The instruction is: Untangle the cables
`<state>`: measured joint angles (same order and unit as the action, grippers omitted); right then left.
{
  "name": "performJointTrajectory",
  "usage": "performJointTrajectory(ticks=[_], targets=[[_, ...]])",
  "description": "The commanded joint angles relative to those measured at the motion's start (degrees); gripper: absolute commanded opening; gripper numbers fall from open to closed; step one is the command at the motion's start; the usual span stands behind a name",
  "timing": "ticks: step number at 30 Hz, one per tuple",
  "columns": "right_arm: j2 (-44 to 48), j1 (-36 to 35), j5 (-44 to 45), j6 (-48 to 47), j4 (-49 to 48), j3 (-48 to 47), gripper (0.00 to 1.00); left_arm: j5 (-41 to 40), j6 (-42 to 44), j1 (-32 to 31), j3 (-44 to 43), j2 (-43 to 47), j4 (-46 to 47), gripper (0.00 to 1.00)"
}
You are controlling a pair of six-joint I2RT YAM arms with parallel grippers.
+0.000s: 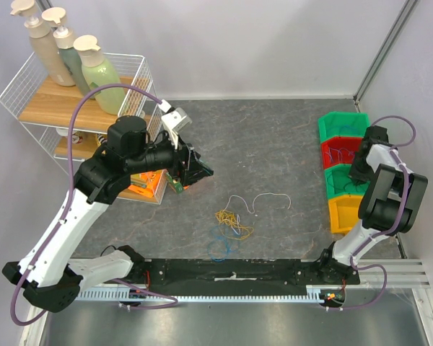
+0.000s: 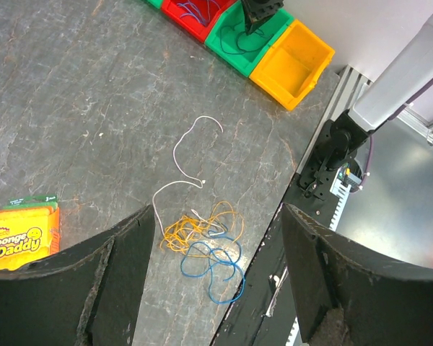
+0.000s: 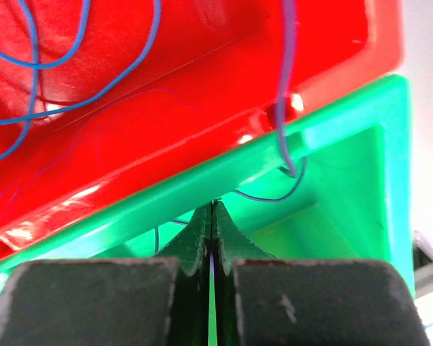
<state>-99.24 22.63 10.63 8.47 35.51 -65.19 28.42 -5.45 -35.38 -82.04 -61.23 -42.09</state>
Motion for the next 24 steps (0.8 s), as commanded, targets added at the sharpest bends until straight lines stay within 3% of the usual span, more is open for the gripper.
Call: performJointTrajectory(ticks=[1,3,6,10,16,24], targets=[[2.6,0.1,8.5,1.4,-0.5,-0.7,0.0,-0.7,2.1,0.2,0.7,0.9,0.2,0.77],[2.9,0.2,12.4,1.0,-0.8,-0.2,0.0,-0.7,2.1,0.2,0.7,1.0,0.2,0.77],[3.4,0.1,10.1,1.5,-2.5,1.2,0.02,-0.6,2.0,0.2,1.0,1.1,0.3,0.77],[3.3,0.1,5.5,1.9,-0.4,-0.4,0.2,-0.6,1.9,0.1,1.1,1.4,0.4,0.77],[13.4,0.1,-1.1,8.0,4.5,-4.5,0.45,-0.5,1.7,0.2,1.0,0.9,0.7,0.77],[8.9,0.1,1.8,6.0,4.5,-11.8,0.53,-0.7,2.0,0.0,1.6,1.3,0.7,0.77]])
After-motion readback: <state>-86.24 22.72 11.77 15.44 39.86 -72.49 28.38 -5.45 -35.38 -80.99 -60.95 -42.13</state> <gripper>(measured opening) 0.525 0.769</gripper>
